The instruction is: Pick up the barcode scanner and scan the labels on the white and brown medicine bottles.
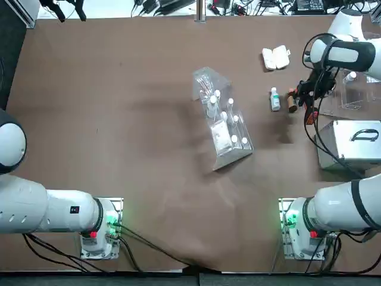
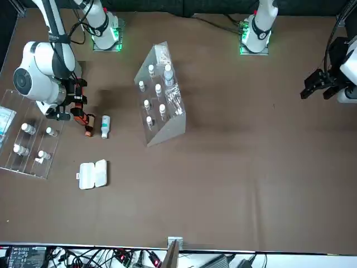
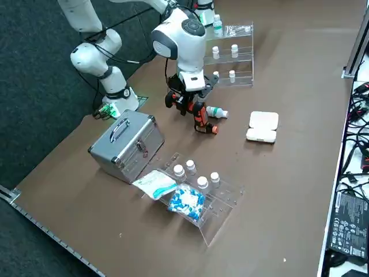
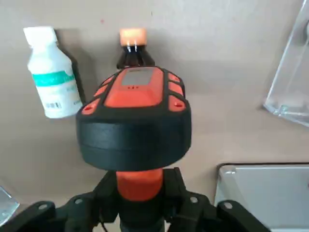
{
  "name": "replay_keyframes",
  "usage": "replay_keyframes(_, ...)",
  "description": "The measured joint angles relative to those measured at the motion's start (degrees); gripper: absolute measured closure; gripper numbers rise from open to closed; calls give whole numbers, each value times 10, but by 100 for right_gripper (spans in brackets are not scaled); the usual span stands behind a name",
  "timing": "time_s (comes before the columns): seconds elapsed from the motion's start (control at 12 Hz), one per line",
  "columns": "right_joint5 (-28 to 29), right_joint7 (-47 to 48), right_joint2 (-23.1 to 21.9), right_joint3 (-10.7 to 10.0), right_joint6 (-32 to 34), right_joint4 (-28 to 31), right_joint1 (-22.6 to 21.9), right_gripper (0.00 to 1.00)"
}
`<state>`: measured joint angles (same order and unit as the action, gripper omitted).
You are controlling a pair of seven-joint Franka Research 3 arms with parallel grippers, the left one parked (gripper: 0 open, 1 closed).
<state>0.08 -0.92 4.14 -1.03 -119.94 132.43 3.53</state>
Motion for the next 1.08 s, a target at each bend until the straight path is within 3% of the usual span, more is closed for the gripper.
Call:
replay_keyframes(0.42,1,5,-1,12,48,-82,-14,57)
replay_keyframes(0.75,11,83,8,19,60,-121,-90,57)
replay_keyframes(1.08,13,164,48,21,4,-121,-160,57)
